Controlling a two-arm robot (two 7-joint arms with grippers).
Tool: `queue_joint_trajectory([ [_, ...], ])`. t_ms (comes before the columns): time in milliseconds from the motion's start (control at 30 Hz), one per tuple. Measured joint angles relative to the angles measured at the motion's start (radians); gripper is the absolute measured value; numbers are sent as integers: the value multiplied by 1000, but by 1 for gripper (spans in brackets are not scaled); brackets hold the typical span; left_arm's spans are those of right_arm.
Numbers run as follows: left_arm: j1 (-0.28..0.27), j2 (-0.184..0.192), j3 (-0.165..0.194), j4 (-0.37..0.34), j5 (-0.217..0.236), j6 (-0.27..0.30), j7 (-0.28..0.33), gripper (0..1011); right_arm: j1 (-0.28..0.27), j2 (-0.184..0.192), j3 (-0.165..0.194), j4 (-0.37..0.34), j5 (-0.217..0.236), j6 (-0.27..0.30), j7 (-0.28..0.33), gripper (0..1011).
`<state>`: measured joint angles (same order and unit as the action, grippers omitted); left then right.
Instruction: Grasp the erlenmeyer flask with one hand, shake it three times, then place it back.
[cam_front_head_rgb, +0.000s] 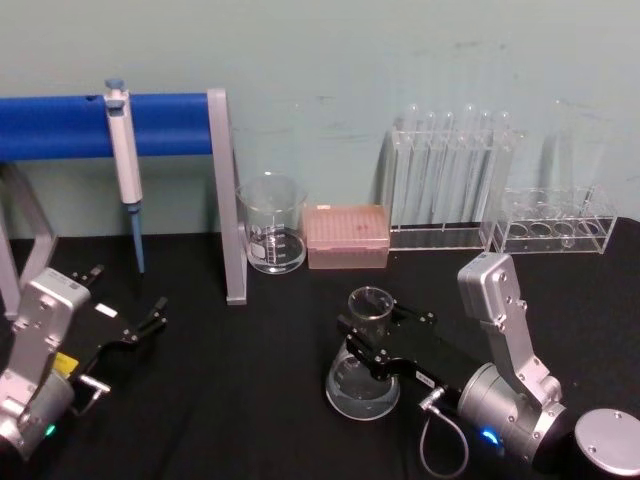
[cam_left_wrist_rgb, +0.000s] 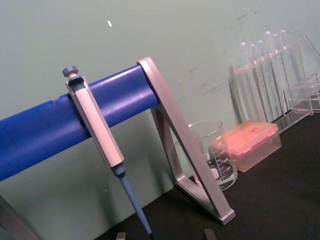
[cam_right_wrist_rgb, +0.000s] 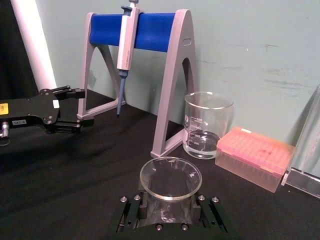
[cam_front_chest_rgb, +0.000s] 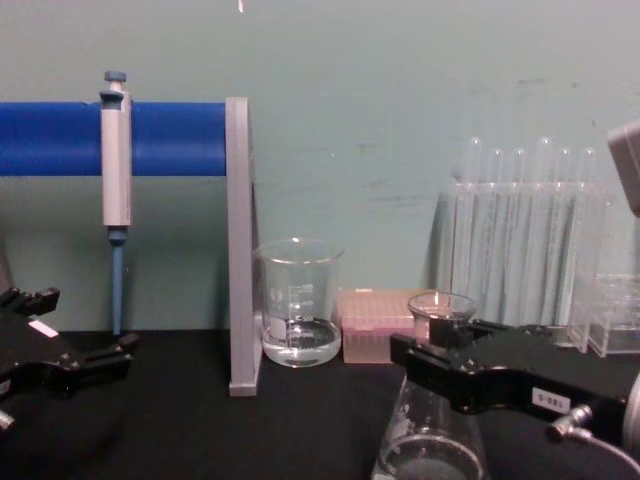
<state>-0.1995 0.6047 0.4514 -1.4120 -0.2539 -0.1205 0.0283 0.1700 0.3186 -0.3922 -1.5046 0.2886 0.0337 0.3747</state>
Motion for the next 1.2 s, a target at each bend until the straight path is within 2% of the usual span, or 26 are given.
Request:
queue_joint_trajectory([
  [1200, 0, 0, 0, 0, 0, 0, 0, 1001, 10, -4, -3, 18, -11, 4, -1, 451],
])
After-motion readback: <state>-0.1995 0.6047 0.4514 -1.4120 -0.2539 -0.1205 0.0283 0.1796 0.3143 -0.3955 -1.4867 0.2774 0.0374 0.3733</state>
